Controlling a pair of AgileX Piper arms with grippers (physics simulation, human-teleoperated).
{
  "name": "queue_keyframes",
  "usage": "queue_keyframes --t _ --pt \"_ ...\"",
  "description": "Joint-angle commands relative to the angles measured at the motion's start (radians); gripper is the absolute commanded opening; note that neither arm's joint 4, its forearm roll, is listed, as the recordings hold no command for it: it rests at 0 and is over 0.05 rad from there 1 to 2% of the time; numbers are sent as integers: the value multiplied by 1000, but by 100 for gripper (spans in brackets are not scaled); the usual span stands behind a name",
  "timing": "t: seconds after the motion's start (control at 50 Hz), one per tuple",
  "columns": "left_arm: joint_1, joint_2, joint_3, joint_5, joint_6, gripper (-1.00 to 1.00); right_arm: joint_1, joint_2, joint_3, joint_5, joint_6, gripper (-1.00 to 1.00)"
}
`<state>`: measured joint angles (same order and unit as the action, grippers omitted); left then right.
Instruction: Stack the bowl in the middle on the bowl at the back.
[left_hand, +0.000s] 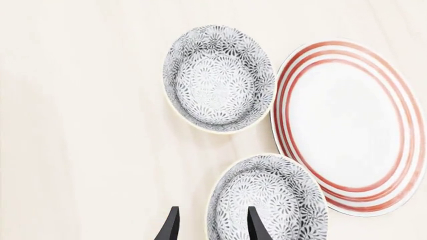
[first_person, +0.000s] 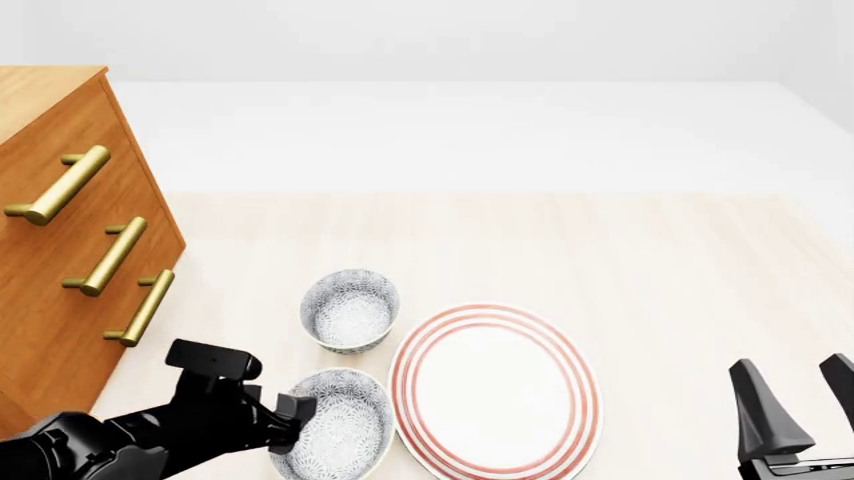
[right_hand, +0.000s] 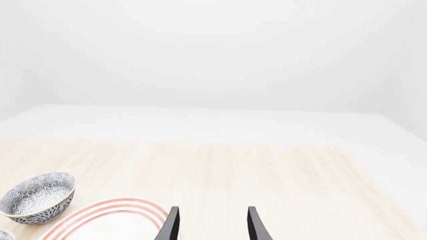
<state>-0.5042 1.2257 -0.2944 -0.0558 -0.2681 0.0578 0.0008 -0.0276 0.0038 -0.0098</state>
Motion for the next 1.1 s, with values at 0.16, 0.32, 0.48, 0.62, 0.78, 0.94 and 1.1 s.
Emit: queue_keyframes --t 0.16,0.32,0.48,0.62,0.78,0.94,1.1 --pt "-32 159 35 -144 -17 100 2 0 0 -2 -6 100" --pt "-29 159 40 -143 -13 -100 1 0 0 -2 -5 100" --pt "-27 146 50 -137 -14 -100 0 0 -1 -1 -3 100" --pt "-13 65 46 -49 4 -100 -1 0 -1 -1 -1 100" --pt "-4 -99 -3 142 21 -100 0 0 -1 -1 -2 100" --pt "-20 -220 -76 304 26 -100 0 0 -1 -1 -4 100" --pt "-30 -317 -144 441 28 -100 -3 0 -1 0 -3 100"
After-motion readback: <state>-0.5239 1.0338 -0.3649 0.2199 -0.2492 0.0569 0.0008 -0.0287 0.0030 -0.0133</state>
